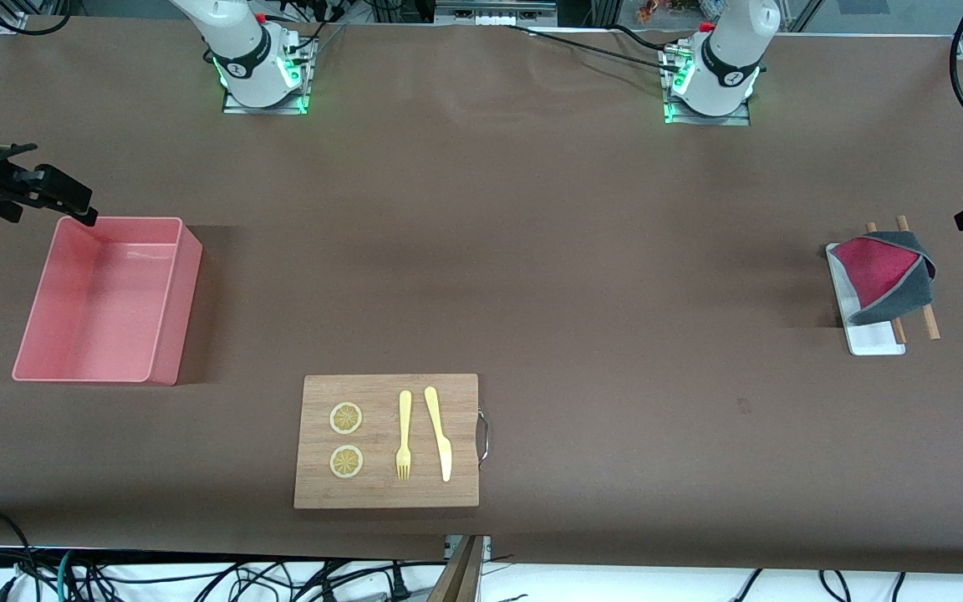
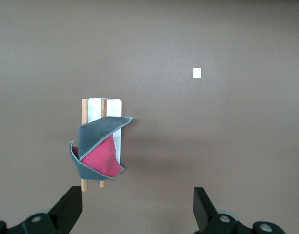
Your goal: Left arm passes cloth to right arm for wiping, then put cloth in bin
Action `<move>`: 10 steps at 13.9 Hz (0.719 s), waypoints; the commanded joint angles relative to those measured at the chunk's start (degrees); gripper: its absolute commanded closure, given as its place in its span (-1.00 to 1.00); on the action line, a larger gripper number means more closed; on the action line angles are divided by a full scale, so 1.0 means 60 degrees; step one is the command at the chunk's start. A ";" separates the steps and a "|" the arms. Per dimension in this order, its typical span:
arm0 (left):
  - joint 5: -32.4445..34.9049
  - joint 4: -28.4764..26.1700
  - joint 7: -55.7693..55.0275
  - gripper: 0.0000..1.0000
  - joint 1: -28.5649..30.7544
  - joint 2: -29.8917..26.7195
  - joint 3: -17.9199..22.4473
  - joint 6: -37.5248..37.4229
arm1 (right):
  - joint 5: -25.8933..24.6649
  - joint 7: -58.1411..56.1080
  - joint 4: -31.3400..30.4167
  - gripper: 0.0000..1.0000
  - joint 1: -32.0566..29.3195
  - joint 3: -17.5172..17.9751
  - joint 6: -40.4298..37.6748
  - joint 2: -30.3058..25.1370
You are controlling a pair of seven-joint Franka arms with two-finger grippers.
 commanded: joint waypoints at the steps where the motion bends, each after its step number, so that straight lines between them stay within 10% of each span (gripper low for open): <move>1: -0.0238 0.0226 -0.0070 -1.00 -0.0060 0.0109 0.0072 -0.0020 | 0.0006 -0.0157 0.0165 -1.00 -0.0009 0.0036 0.0024 0.0082; 10: -0.0062 0.0314 -0.0025 -1.00 -0.0046 0.0153 0.0087 -0.0267 | 0.0006 -0.0127 0.0150 -1.00 0.0005 0.0051 0.0229 0.0097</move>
